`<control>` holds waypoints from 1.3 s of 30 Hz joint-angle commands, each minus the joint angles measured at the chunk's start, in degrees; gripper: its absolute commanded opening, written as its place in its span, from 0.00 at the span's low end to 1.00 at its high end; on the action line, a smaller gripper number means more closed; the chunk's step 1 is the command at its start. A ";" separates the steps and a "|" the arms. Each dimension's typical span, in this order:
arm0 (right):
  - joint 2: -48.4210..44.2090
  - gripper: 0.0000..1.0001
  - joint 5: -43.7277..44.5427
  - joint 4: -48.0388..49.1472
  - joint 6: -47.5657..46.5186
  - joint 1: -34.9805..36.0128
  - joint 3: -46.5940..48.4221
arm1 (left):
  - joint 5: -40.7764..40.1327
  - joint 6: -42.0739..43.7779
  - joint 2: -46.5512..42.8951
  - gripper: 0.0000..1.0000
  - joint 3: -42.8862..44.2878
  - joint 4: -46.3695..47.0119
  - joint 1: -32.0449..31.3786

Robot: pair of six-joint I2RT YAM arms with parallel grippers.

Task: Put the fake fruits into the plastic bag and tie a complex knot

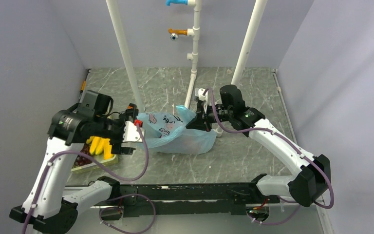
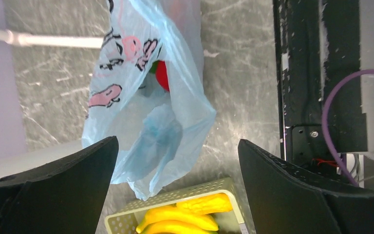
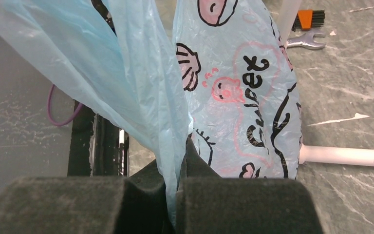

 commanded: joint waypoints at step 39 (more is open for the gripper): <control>32.87 0.00 31.47 -12.64 4.84 5.01 15.17 | 1.68 10.78 5.08 0.00 -43.44 18.45 -26.50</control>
